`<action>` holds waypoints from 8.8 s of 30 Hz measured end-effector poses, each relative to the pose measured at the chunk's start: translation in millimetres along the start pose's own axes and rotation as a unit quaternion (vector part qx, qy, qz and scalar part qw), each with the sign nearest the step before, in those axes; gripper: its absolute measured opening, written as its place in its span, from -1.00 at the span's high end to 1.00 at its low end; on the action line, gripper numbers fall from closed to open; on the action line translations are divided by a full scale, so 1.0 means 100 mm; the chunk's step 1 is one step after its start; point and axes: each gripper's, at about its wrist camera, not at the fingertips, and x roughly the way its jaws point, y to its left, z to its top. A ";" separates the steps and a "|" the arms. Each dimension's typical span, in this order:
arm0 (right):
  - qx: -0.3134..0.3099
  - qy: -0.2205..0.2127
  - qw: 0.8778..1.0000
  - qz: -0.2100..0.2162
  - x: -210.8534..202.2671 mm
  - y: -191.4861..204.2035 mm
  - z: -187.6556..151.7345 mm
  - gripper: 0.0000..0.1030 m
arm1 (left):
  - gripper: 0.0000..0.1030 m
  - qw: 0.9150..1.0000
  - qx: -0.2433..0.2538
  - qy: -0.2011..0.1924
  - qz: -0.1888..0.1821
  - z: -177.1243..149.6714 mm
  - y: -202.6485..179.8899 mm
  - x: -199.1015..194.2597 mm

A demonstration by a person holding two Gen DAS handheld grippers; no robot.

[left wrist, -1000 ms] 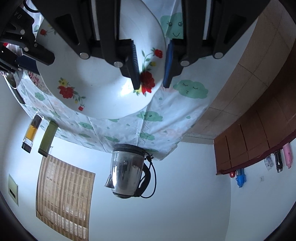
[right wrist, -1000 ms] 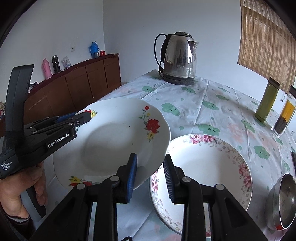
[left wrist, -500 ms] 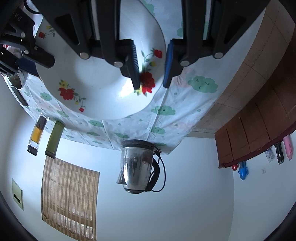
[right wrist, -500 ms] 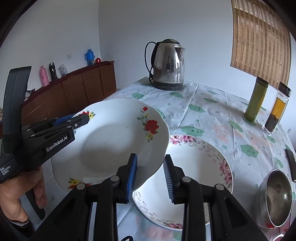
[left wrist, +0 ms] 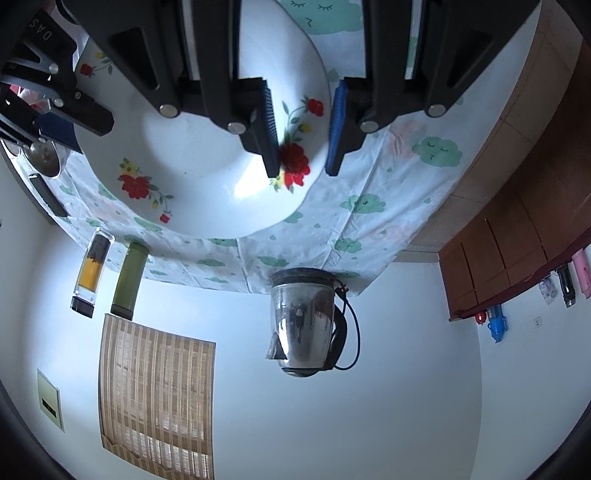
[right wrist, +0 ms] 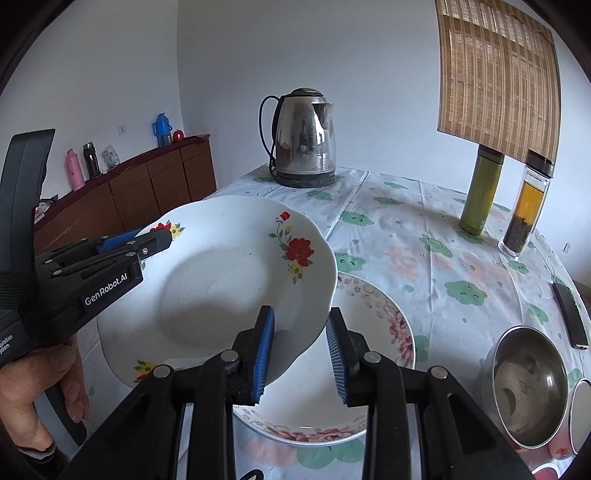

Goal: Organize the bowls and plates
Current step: 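Carry the red-flower plate with the left tool over the pink-floral plate stack, then lower the red-flower plate onto the pink-floral plate with the left tool, then open the left tool to release the red-flower plate, then move the left tool to the rim of the pink plastic bowl, then close the left tool on the pink plastic bowl rim, then lift the pink bowl with the left tool over the steel bowl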

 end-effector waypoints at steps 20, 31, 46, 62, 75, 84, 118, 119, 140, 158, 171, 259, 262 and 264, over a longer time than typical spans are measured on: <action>0.045 0.005 0.998 -0.041 -0.02 -0.50 -0.05 0.39 | 0.56 0.999 0.034 0.010 -0.017 0.04 -0.58 0.19; 0.039 0.031 0.997 -0.058 0.11 -0.51 -0.13 0.39 | 0.56 0.999 0.040 0.031 -0.019 -0.04 -0.59 0.35; 0.038 0.051 0.995 -0.074 0.23 -0.55 -0.17 0.39 | 0.55 0.996 0.062 0.052 -0.024 -0.15 -0.67 0.49; 0.035 0.071 0.993 -0.085 0.34 -0.59 -0.22 0.39 | 0.53 0.994 0.080 0.067 -0.027 -0.23 -0.73 0.57; 0.026 0.080 0.993 -0.087 0.40 -0.58 -0.26 0.39 | 0.51 0.994 0.089 0.067 -0.025 -0.28 -0.75 0.58; 0.025 0.079 0.993 -0.086 0.40 -0.57 -0.25 0.35 | 0.51 0.994 0.083 0.064 -0.032 -0.28 -0.71 0.58; 0.032 0.024 0.995 -0.091 0.21 -0.57 -0.17 0.01 | -0.36 0.998 0.063 0.001 -0.003 -0.20 -0.58 0.36; 0.031 0.019 0.995 -0.090 0.19 -0.56 -0.16 0.01 | -0.36 0.998 0.060 -0.002 -0.001 -0.20 -0.57 0.35; 0.043 -0.068 0.996 -0.027 -1.49 -0.52 -0.75 0.01 | -0.39 0.996 0.069 -0.032 -0.052 -0.37 -0.87 -0.05; 0.106 -0.029 0.981 -0.158 -1.93 -1.55 -1.45 0.01 | -0.39 0.961 0.150 0.028 -0.232 -0.80 -2.14 -0.78; 0.134 0.005 0.979 -0.152 -1.78 -1.85 -1.70 0.28 | -0.08 0.945 0.184 0.056 -0.266 -1.01 -2.57 -0.85; 0.095 -0.084 0.983 -0.132 -1.91 -1.80 -1.04 0.86 | 0.92 0.948 0.138 -0.011 -0.285 -0.32 -2.64 -1.05; 0.094 -0.090 0.983 -0.132 -1.90 -1.80 -0.99 0.86 | 0.92 0.950 0.135 -0.021 -0.282 -0.27 -2.65 -1.05; 0.095 -0.093 0.982 -0.133 -1.89 -1.81 -0.97 0.86 | 0.92 0.950 0.135 -0.026 -0.280 -0.24 -2.67 -1.03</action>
